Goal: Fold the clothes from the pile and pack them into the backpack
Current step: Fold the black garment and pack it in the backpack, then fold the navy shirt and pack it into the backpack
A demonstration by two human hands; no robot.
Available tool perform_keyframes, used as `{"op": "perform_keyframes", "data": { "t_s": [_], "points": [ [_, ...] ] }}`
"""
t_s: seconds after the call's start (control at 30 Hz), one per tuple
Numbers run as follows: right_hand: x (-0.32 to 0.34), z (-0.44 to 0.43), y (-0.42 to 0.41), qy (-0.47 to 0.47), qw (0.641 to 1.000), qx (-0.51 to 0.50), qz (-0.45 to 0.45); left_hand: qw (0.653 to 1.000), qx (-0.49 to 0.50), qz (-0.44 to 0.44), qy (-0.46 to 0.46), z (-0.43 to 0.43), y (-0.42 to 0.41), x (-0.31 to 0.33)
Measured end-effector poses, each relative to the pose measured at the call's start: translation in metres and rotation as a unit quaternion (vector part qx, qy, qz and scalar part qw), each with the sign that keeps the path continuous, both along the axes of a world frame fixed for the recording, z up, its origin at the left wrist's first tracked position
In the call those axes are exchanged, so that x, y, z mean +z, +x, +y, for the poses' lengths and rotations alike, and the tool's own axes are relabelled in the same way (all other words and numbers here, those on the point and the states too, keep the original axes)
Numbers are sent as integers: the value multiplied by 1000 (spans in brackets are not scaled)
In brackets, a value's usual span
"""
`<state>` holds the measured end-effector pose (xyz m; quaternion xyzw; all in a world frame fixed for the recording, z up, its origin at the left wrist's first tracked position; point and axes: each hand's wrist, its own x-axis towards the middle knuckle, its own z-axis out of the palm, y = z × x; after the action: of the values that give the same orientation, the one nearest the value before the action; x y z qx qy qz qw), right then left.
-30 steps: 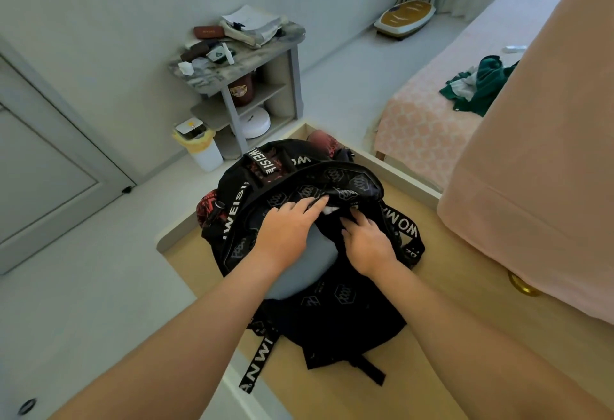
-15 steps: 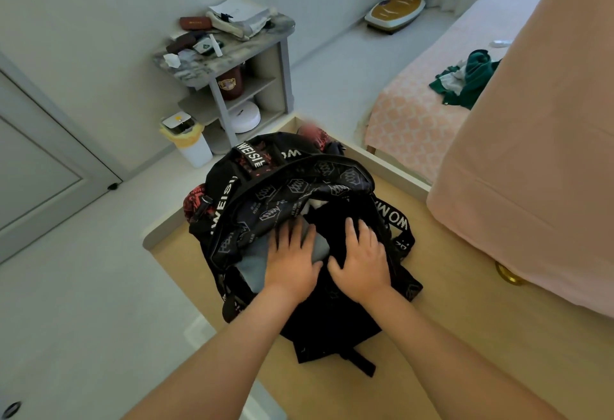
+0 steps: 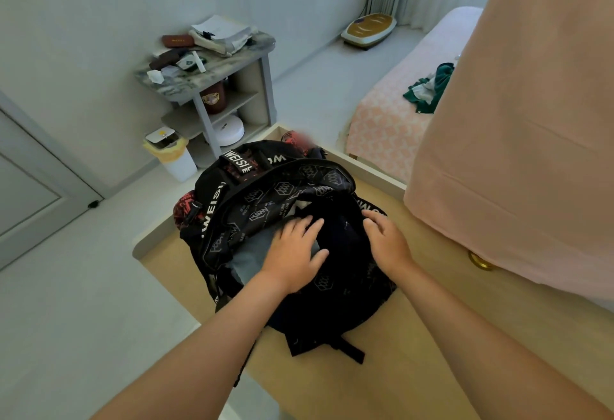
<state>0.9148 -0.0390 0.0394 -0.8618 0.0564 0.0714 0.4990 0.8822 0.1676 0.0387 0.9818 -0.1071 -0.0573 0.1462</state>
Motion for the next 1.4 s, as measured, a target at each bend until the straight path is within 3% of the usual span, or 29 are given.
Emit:
{"op": "perform_keyframes", "data": {
  "t_s": [0.13,0.27,0.4,0.67,0.87,1.03,1.13,1.2,1.3,1.4],
  "points": [
    [20,-30,-34,-54,998,-34,2,993,-31,-37,-109,-39,-8,42],
    [38,-66,-97,-116,992,-43,32,981,-102,5,-163,-95,-33,62],
    [38,-119,-170,-161,981,-75,77,966,-200,61,-153,-161,-72,55],
    [23,-254,-323,-166,945,-250,134,918,-369,124,-82,-316,-161,37],
    [-8,-355,-414,-250,890,-335,181,883,-437,166,-37,-441,-226,22],
    [-27,-417,-464,-374,811,-419,164,861,-473,188,5,-513,-269,1],
    [-24,-457,-464,-261,815,-504,120,859,-474,193,11,-542,-280,-6],
    [-17,-489,-459,-178,825,-507,177,859,-475,190,6,-559,-282,-6],
    [-14,-519,-454,-166,831,-493,196,865,-474,165,-20,-581,-279,2],
    [-8,-520,-442,-173,834,-516,94,872,-465,144,-53,-600,-273,14]
  ]
}}
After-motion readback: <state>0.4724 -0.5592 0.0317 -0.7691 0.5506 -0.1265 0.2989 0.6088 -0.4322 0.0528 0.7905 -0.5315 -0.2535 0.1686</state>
